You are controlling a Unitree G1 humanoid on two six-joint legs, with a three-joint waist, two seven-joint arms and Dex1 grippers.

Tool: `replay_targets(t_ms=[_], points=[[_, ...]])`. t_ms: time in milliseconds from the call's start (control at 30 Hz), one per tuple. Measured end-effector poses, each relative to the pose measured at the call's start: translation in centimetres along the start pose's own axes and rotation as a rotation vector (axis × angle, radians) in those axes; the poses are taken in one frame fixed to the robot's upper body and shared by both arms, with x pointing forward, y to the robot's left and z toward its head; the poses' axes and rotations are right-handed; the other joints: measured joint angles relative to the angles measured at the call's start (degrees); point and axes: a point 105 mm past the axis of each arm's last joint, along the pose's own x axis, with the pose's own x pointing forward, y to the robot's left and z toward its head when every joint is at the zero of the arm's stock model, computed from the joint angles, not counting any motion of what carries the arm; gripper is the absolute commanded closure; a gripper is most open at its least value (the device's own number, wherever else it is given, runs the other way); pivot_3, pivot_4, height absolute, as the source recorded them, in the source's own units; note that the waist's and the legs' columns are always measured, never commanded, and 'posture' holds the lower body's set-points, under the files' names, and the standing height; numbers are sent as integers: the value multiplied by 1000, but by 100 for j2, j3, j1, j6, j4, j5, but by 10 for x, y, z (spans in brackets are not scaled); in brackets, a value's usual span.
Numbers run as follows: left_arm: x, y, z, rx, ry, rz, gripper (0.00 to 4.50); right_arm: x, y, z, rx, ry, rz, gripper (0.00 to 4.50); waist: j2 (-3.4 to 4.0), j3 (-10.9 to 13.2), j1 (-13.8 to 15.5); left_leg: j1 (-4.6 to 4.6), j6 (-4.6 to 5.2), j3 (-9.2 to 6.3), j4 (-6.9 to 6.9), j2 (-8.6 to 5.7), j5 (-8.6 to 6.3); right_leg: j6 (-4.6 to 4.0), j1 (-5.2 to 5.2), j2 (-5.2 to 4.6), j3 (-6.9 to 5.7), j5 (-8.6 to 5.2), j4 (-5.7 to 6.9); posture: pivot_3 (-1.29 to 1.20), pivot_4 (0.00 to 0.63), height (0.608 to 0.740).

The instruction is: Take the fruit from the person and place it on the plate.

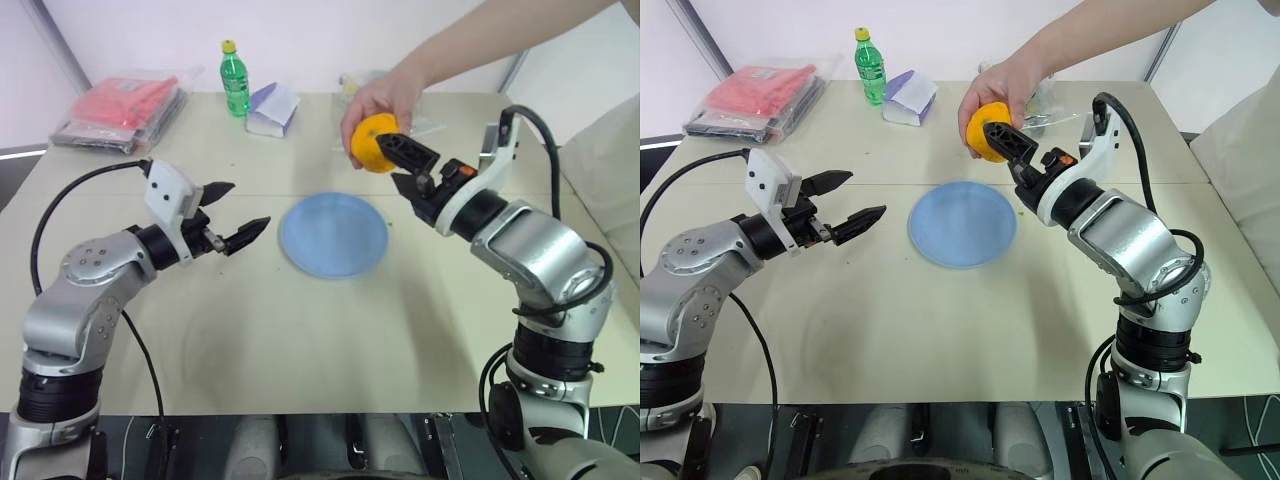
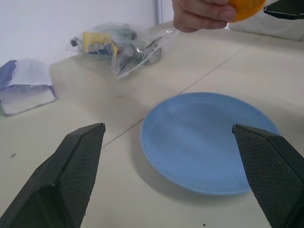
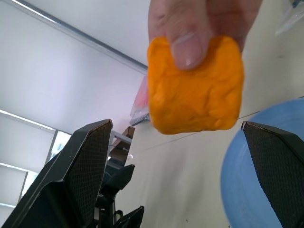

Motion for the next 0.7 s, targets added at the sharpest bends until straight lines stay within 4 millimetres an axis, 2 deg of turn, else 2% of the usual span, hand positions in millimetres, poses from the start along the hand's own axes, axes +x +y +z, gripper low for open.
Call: replay_targets(t_ms=[200,400,700], points=[[1,0,4,8,-11,-1,0,7,1,-4,4,18,23,40,0,0,1,0,0,-2,0,1,0,0,0,0,0,0,0,0,150,731],[2,1,5,9,-13,2,0,14,-9,2,-24,6,16,40,0,0,4,0,0,-2,0,1,0,0,-1,0,0,0,-1,0,150,731],[2,1,5,11,-16,8,0,20,-10,6,-83,-12,39,40,0,0,7,-1,1,-2,-1,1,0,0,-2,0,0,0,-3,0,150,731]])
